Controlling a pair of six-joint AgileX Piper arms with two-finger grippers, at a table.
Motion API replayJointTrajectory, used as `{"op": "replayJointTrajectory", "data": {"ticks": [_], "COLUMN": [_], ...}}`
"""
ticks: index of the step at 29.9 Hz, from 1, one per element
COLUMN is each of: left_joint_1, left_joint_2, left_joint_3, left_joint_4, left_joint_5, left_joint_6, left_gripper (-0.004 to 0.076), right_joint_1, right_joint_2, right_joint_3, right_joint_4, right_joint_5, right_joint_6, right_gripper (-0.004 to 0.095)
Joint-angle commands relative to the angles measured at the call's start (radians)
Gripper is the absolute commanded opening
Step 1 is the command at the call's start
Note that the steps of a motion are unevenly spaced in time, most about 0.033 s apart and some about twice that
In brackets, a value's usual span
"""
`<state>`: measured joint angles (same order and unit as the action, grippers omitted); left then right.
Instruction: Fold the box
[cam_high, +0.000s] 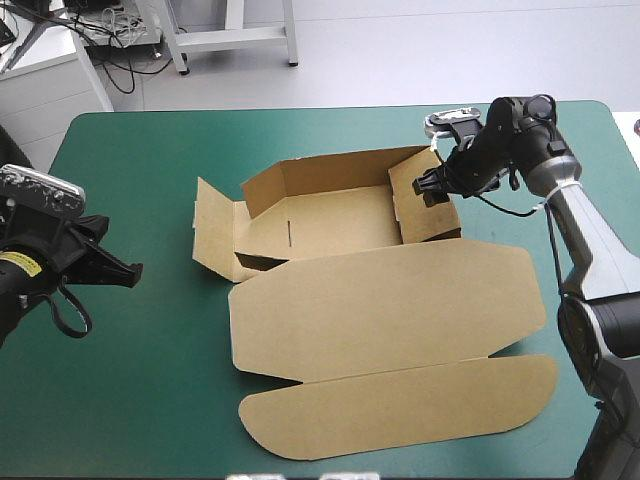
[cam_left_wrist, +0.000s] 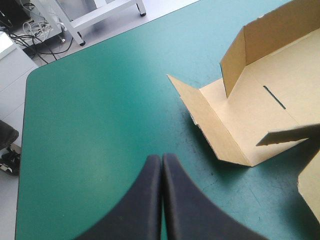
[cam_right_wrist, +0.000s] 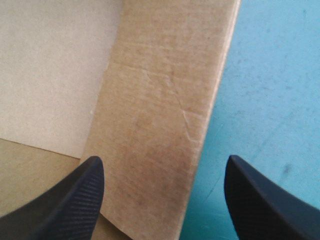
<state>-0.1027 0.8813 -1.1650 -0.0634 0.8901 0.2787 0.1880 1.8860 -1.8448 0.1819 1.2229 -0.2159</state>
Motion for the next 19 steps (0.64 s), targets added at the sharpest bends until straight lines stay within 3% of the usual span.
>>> {"op": "replayJointTrajectory", "data": {"ticks": [1,19], "left_joint_1": [0.002,0.002], "left_joint_2": [-0.005,-0.005], "left_joint_3": [-0.022,-0.022], "left_joint_4": [-0.004,-0.004], "left_joint_5": [-0.061,-0.061], "left_joint_6": [-0.011,-0.015], "left_gripper": [-0.0010,-0.0010], "right_joint_1": [-0.003,-0.003], "right_joint_2": [-0.065,0.061], "right_joint_3": [-0.035,-0.035], "right_joint_4": [-0.023,-0.013], "right_joint_5": [0.031,-0.090], "right_joint_6": [0.032,0.053], "right_gripper": [0.0637,0.0633]}}
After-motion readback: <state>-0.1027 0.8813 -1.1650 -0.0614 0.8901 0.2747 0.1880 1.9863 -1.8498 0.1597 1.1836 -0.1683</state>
